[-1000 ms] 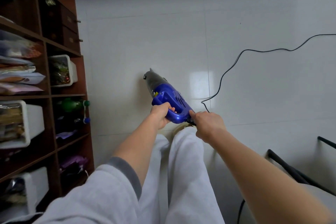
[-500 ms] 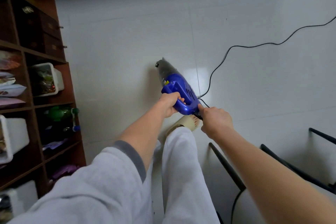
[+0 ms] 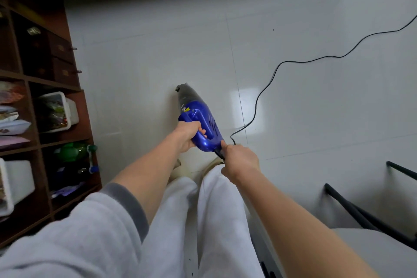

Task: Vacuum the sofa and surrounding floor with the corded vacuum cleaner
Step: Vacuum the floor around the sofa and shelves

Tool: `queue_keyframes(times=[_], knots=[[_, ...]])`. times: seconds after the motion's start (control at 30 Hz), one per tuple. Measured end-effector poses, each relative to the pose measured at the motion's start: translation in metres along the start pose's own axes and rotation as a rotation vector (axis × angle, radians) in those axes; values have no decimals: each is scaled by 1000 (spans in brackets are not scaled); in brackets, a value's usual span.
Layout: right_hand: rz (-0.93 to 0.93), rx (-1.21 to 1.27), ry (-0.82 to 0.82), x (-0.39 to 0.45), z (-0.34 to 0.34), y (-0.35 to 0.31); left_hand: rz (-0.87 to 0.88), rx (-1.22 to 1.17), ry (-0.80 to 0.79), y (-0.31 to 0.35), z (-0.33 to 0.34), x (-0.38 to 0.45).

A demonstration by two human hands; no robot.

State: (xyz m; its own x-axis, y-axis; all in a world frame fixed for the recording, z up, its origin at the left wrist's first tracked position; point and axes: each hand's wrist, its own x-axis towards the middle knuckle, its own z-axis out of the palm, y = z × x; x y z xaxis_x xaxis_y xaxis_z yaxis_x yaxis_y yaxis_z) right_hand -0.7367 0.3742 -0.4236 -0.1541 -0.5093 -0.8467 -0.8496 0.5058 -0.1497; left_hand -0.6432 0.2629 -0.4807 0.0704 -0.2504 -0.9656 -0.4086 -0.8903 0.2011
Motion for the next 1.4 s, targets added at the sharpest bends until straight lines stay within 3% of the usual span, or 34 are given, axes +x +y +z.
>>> queue_keyframes(times=[0.37,0.7,1.07,1.4], knots=[[208,247,92,7,-29,106,90,167,-134,46,132,-10],[431,391,109,-13,-19,206,114,374,-292,41,262,-32],[291,351,157,24,-35,177,127,373,-162,68,222,9],[402,512,175,21,-46,177,159,465,-220,90,243,-8]])
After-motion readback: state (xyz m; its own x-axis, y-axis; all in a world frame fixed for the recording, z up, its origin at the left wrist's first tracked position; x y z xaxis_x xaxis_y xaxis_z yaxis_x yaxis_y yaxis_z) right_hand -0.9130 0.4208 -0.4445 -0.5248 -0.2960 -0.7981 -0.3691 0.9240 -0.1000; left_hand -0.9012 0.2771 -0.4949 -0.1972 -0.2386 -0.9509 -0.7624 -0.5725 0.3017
